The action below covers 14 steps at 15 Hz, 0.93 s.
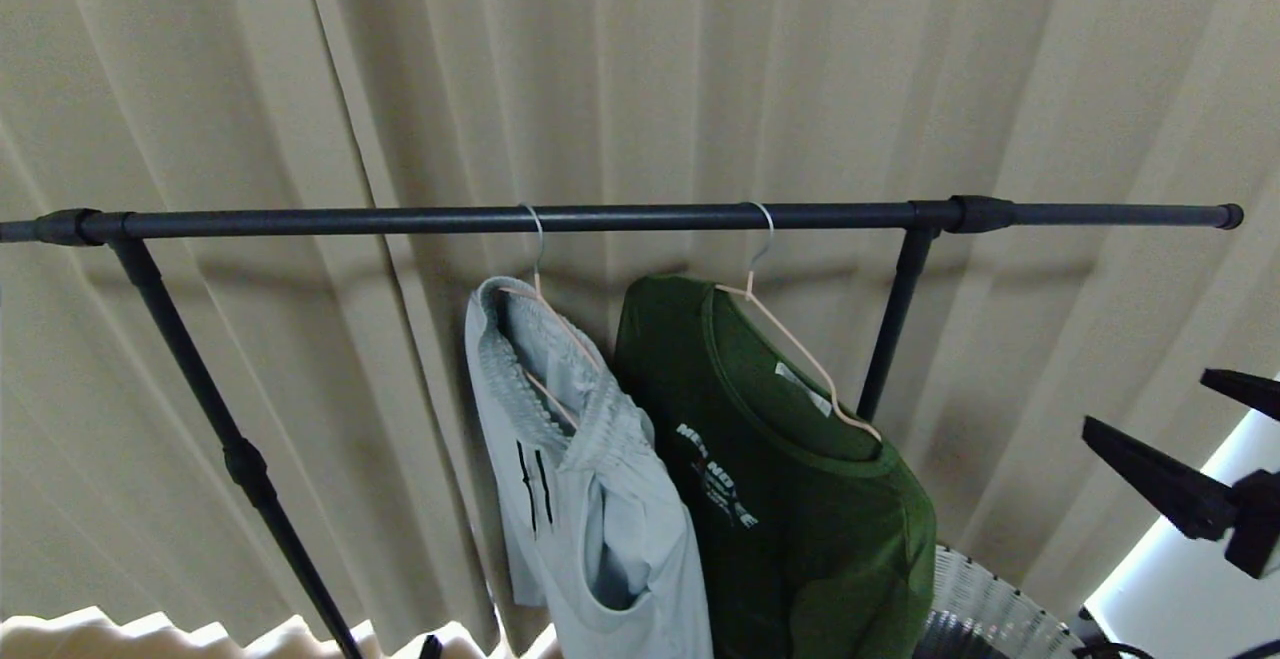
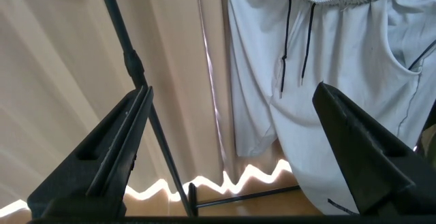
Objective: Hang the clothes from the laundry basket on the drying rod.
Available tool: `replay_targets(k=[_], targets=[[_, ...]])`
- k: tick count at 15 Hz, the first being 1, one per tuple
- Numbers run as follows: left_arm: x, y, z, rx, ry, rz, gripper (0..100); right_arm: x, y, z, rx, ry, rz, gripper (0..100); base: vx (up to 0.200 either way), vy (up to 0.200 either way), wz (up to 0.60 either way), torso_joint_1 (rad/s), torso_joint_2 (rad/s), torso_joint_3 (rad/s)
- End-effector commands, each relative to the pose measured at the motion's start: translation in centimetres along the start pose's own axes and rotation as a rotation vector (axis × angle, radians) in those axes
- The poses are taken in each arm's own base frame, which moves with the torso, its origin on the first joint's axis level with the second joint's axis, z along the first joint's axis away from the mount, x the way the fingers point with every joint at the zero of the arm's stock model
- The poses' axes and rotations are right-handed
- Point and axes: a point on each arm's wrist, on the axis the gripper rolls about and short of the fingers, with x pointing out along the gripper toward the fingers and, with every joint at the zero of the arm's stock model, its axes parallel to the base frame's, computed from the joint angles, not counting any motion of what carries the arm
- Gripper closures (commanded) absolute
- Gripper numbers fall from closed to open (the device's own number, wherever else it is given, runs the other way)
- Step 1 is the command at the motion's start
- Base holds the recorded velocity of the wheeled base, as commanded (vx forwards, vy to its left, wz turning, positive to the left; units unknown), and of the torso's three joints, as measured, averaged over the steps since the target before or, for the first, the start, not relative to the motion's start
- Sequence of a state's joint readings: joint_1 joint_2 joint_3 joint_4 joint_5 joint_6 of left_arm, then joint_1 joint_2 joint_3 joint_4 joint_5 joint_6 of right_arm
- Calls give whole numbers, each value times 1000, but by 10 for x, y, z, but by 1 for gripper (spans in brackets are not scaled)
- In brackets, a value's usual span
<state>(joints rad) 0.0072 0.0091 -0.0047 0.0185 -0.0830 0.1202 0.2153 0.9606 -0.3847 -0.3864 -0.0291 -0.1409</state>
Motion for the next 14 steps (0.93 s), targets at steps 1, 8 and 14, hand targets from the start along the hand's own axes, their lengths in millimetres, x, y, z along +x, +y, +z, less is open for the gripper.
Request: replay_targets(k=[1, 8, 14], targets=[[0, 0, 0, -1, 2, 0, 0, -50, -4, -12, 26, -9, -73, 0, 0, 0, 0, 0, 0, 0], [0, 0, 0, -16, 2, 2, 0, -105, 7, -74, 80, 144, -271, 0, 0, 0, 0, 0, 0, 0], [0, 0, 0, -16, 2, 2, 0, -124, 23, -134, 48, -88, -176, 0, 0, 0, 0, 0, 0, 0]])
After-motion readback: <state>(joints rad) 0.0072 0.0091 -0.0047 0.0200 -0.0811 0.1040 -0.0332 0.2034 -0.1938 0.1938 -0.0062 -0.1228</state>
